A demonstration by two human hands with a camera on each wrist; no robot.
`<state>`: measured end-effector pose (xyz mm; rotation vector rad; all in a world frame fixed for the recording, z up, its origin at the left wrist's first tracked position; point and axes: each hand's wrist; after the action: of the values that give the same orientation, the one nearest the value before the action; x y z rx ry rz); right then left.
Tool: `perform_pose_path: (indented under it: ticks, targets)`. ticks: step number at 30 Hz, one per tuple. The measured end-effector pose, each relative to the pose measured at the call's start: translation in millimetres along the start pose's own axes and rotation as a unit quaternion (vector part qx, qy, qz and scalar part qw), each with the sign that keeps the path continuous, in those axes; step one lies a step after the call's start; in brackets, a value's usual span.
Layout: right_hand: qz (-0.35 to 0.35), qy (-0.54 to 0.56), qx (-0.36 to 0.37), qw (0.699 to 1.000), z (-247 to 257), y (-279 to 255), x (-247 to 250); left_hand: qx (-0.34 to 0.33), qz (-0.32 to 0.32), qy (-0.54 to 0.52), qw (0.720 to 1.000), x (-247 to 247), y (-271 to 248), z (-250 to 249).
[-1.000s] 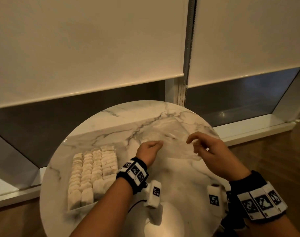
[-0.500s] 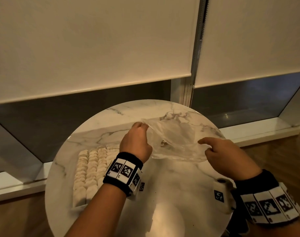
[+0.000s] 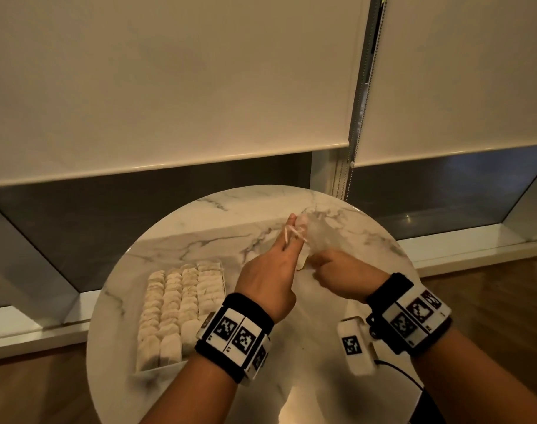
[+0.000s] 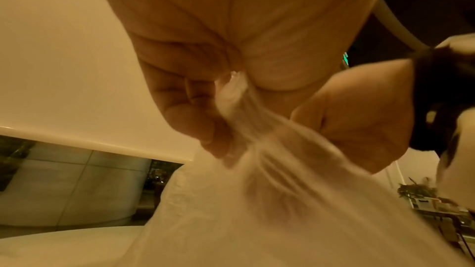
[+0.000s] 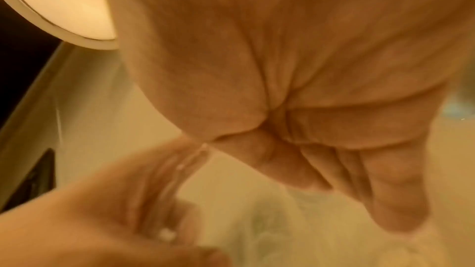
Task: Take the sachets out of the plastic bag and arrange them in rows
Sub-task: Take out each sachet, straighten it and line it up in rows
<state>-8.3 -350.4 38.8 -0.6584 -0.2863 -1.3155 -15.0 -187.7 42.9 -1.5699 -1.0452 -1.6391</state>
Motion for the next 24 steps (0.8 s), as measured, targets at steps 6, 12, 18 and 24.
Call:
perform_pose_path:
  ticks: [6, 12, 18, 24]
  targets:
    - [-0.086, -0.011, -0.013, 0.996, -34.5, 19.1, 20.4, 0.046, 0.067, 0.042, 0.996, 11.3, -9.3, 12.0]
    - [-0.063, -0.178, -0.105, 0.976, -35.0, 28.0, 28.4, 0.059, 0.108, 0.034, 0.992, 8.0, -10.8, 11.1]
    - [-0.009, -0.262, -0.103, 0.96, 3.2, 29.5, 28.5, 0.057, 0.098, 0.026, 0.993, 9.9, -5.6, 7.6]
    - [0.021, -0.024, -0.133, 0.991, 7.8, 81.5, 32.9, 0.02, 0.054, 0.049, 0.997, 23.5, -8.0, -7.7]
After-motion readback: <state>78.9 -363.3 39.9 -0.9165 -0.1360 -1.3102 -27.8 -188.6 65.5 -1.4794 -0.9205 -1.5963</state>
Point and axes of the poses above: each hand's wrist, its own y-axis towards the middle knuckle, its own x-axis out of the back of the hand, z = x × y, and after that the axes turned 14 degrees about y, right-handed
